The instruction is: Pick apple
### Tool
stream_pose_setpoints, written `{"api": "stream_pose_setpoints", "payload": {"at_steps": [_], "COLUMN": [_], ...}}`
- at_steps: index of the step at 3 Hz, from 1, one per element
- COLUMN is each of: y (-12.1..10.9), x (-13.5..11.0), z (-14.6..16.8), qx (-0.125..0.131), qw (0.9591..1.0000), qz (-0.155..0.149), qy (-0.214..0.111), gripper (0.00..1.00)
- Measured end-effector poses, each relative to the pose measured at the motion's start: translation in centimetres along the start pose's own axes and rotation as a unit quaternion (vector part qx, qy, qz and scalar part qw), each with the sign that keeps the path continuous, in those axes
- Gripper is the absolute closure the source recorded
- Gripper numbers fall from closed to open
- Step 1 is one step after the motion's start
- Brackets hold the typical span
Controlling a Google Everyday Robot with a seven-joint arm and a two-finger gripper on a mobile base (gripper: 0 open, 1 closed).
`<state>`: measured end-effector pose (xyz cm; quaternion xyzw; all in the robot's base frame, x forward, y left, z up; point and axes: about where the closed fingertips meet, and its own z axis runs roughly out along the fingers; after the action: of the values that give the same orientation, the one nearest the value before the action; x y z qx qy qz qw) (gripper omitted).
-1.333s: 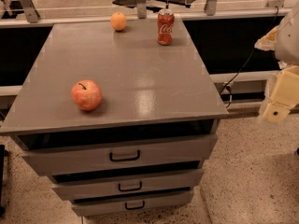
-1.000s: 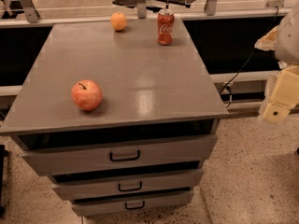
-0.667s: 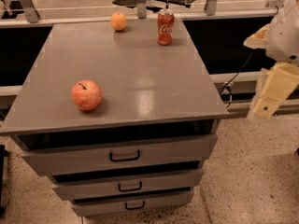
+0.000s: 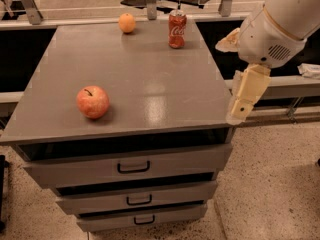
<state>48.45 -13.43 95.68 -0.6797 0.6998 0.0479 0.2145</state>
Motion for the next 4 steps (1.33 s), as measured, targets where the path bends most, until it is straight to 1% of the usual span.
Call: {"api": "stream_pose_setpoints", "payload": {"at_steps": [1,2,3,4], "y": [0.0,-0.2,-0.3,-0.9], "x": [0.0,-1.1,-4.4,-11.5], "z": [0.0,1.5,4.6,8.5], "qx": [0.0,-0.009,-0.029,-0.043], "qw": [1.0,0.9996,0.9966,0.9857], "qz": [0.0,0.0,-0.002,-0.014], "qy": [0.0,-0.028,-0.078,-0.162], "gripper": [0.0,0.0,0.0,0.0]}}
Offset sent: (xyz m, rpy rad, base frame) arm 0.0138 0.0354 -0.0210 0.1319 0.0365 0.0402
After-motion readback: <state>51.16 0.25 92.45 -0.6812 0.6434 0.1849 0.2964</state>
